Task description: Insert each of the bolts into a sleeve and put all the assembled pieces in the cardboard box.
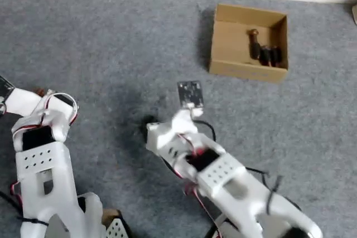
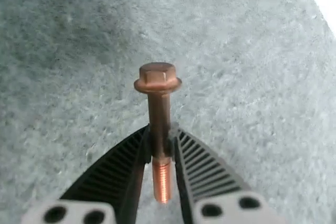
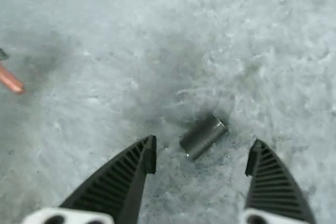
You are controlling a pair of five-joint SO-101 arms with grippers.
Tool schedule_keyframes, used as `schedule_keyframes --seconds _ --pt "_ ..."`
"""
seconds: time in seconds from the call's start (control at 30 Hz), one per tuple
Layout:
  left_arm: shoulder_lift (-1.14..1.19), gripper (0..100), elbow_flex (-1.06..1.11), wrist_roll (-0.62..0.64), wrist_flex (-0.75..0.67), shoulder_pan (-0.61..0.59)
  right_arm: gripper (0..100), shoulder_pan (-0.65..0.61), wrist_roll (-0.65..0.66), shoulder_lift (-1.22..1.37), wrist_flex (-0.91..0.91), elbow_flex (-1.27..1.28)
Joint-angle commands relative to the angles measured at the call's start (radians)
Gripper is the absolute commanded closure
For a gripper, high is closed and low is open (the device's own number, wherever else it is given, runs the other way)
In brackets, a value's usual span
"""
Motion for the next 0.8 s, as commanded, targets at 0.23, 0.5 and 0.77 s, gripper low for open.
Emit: schedule_keyframes --seconds 0.23,0.5,0.77 --pt "-0.012 99 -0.002 0.006 -0.040 -0.012 75.9 -0.010 -0.150 0.558 0.246 -0.615" --pt "-0.012 99 -0.001 0.005 -0.040 -0.012 75.9 -0.051 -0.278 0.661 0.259 -0.628" --pt "-0.010 99 -0.001 0.005 -0.040 -0.012 75.9 -0.065 -0.377 0.665 0.259 -0.625"
